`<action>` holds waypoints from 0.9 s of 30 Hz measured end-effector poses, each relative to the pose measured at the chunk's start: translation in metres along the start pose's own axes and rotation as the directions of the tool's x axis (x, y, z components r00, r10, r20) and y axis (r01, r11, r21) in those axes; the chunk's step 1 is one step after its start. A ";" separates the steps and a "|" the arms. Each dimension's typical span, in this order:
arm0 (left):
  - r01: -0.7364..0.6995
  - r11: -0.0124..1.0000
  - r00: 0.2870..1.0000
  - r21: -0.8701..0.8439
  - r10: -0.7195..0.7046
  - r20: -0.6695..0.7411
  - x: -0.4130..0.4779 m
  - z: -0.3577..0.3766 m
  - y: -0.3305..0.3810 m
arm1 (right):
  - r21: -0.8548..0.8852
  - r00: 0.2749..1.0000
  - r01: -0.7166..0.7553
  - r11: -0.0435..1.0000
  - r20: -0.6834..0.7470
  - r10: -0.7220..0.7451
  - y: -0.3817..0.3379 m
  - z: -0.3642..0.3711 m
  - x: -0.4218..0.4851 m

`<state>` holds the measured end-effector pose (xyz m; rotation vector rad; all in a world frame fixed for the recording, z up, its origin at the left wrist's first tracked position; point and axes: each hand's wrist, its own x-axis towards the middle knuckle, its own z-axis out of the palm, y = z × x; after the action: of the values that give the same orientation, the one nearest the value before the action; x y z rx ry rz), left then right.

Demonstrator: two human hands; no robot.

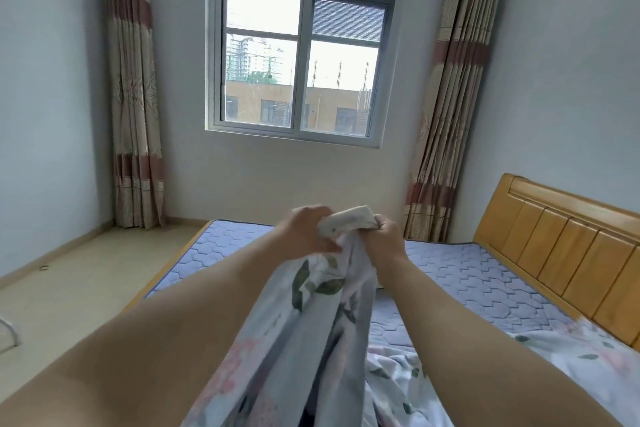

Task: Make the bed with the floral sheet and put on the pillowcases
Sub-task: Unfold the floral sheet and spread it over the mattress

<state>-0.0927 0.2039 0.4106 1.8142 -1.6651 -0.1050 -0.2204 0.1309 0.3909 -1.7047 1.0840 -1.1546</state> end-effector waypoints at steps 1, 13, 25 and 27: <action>0.036 0.996 0.997 0.087 -0.041 0.059 -0.003 0.004 -0.009 | -0.007 1.000 0.007 1.000 -0.016 -0.007 -0.001 -0.003 0.001; 0.311 0.889 0.916 -0.337 -0.375 -0.143 -0.002 0.011 -0.043 | -0.127 0.939 -0.121 0.984 -0.337 0.072 -0.009 -0.039 0.002; -0.028 1.000 0.998 -0.011 0.028 0.056 -0.004 0.014 0.001 | -0.247 0.996 -0.017 0.969 -0.085 -0.004 0.006 -0.012 -0.006; 0.061 0.983 0.986 0.175 -0.086 0.143 -0.014 0.019 -0.018 | -0.129 0.982 -0.054 0.990 -0.186 0.030 0.008 -0.023 -0.005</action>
<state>-0.0891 0.2078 0.3815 2.0405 -1.7562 -0.1383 -0.2448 0.1298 0.3884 -1.6928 1.3307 -1.2558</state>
